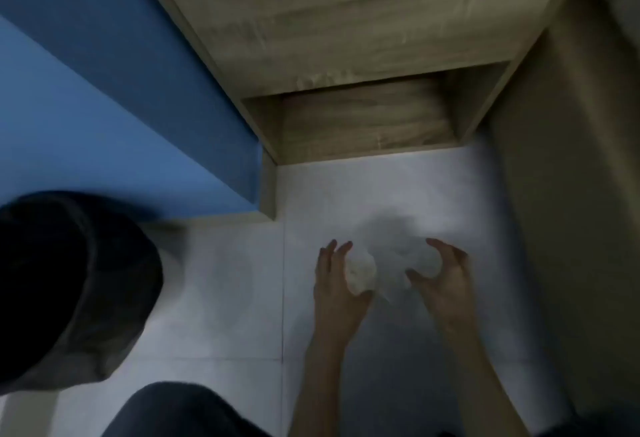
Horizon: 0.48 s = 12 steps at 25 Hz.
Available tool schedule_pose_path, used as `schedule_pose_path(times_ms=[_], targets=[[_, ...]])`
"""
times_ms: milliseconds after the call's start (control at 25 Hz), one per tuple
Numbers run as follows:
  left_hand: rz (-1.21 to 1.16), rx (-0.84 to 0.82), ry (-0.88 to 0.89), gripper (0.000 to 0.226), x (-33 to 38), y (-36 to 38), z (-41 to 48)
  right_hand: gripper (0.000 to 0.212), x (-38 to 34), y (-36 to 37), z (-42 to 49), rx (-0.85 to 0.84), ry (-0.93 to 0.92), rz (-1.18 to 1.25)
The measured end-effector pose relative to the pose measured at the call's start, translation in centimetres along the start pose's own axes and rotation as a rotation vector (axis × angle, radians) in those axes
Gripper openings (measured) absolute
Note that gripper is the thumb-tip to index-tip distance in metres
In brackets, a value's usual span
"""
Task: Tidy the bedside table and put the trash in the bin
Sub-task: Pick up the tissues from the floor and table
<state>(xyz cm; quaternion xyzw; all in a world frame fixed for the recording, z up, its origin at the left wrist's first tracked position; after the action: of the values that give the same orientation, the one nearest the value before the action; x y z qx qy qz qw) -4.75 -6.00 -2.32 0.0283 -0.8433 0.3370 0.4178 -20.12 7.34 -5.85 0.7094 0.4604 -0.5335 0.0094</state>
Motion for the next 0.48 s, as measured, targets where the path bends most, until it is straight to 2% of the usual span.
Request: schedule_pose_path(times_ms=[120, 200, 280, 400, 480], targets=[[0.167, -0.152, -0.098, 0.105, -3.3, 3.9, 1.8, 0.095, 2.2, 4.5, 1.6, -0.143, 0.042, -0.169], [0.236, -0.120, -0.086, 0.098, -4.0, 5.1, 2.5, 0.106, 3.3, 7.0, 2.5, -0.259, 0.118, -0.252], [0.258, 0.004, -0.035, 0.082, -4.7, 5.2, 3.0, 0.105, 3.8, 7.6, 3.3, -0.322, 0.118, -0.268], [0.242, 0.125, 0.003, 0.069, -4.8, 4.8, 3.0, 0.085, 4.3, 8.0, 3.8, -0.425, 0.062, -0.220], [0.276, 0.157, 0.023, 0.060, -4.4, 4.7, 2.7, 0.073, 5.1, 8.4, 3.6, -0.429, 0.039, -0.289]])
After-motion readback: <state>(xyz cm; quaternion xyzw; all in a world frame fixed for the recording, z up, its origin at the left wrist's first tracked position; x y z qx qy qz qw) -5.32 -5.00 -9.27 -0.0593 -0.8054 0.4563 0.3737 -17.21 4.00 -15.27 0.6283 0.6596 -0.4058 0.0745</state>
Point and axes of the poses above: each hand's wrist, its own z-axis towards the middle knuckle, its own y-axis out of the palm, x = y × z, the point moved 8 cm from there along z, towards the middle knuckle, and after that the axes turned 13 degrees about -x, right-handed, at the moved point
